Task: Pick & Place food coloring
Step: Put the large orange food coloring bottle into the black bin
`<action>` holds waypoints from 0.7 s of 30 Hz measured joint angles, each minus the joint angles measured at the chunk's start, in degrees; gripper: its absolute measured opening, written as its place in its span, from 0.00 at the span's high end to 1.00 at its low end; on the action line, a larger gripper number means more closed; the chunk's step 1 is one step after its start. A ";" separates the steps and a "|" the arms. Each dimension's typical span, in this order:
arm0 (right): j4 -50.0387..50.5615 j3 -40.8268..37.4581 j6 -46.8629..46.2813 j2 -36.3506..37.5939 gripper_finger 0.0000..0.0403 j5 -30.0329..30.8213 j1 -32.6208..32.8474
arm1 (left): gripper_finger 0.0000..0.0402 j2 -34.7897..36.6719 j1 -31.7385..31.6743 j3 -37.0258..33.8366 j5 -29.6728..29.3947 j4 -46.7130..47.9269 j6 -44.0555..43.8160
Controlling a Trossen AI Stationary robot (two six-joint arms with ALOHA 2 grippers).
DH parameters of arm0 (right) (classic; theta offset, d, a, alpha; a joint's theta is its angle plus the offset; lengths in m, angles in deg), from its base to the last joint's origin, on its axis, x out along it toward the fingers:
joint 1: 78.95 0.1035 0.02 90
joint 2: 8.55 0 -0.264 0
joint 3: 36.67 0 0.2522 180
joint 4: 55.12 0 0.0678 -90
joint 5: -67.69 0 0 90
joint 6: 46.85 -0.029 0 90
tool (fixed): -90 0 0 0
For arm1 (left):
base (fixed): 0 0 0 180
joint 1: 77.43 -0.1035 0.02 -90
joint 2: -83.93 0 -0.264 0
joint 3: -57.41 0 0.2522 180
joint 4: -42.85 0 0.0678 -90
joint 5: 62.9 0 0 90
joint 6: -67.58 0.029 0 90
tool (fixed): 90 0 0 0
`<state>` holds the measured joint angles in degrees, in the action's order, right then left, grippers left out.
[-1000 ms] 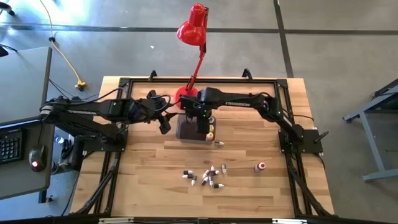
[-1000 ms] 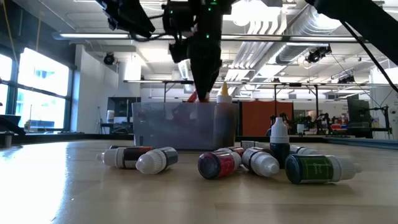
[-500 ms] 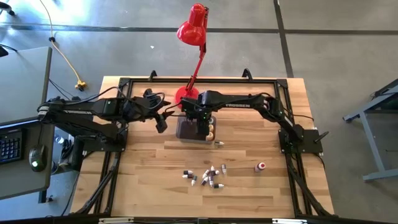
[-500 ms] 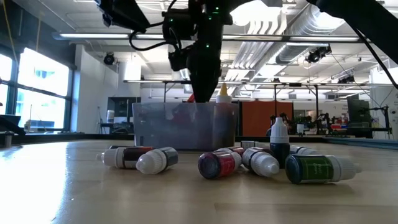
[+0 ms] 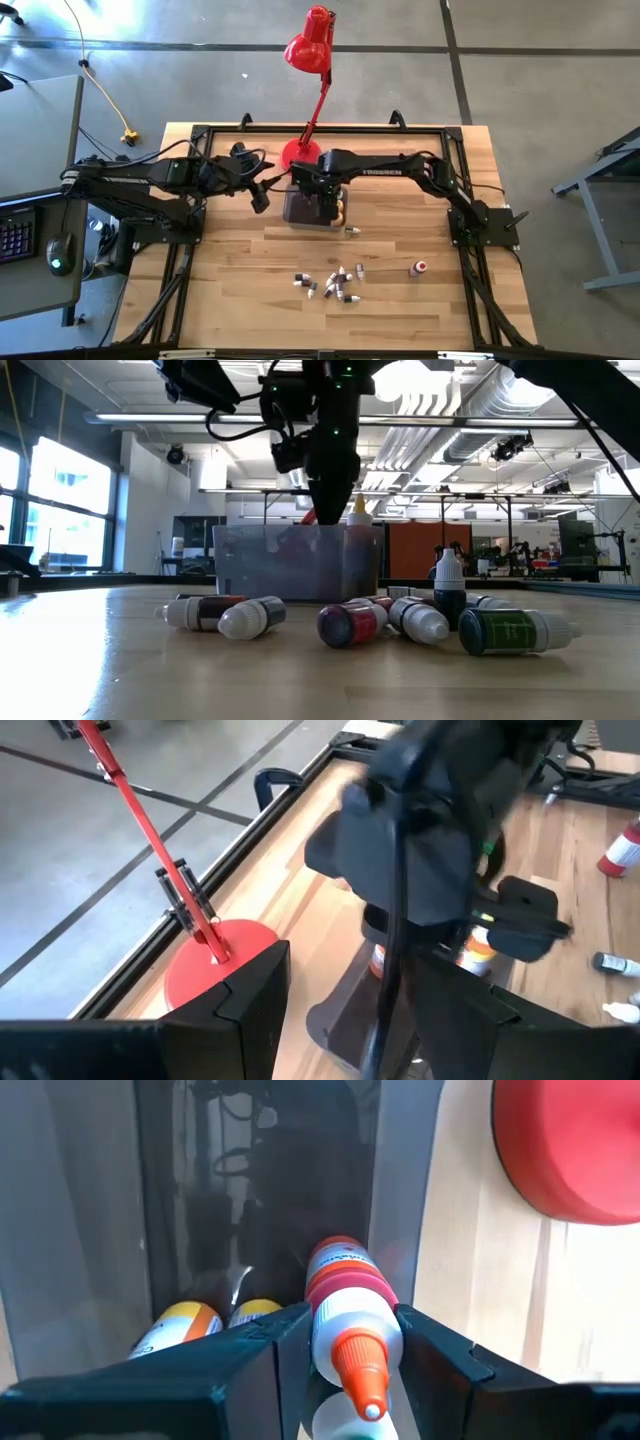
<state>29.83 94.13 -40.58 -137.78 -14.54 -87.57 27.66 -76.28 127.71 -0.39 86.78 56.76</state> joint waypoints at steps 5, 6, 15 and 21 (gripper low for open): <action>0.53 0.00 2.18 0.01 0.68 0.30 0.52 | 0.53 -0.02 0.00 0.00 -0.11 -0.08 0.00; 0.74 -0.04 2.87 0.24 0.68 0.28 0.73 | 0.53 -0.02 0.00 0.00 -0.11 -0.09 0.00; 1.03 -0.26 5.92 1.38 0.68 0.78 0.60 | 0.53 -0.02 0.00 -0.02 -0.14 -0.59 0.00; 0.50 -0.31 6.16 1.51 0.68 -0.46 -0.36 | 0.53 -0.02 0.00 -0.02 -0.19 -0.54 0.00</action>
<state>30.33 93.82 -34.42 -136.27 -15.00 -87.94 27.64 -76.28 127.69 -0.59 86.24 56.75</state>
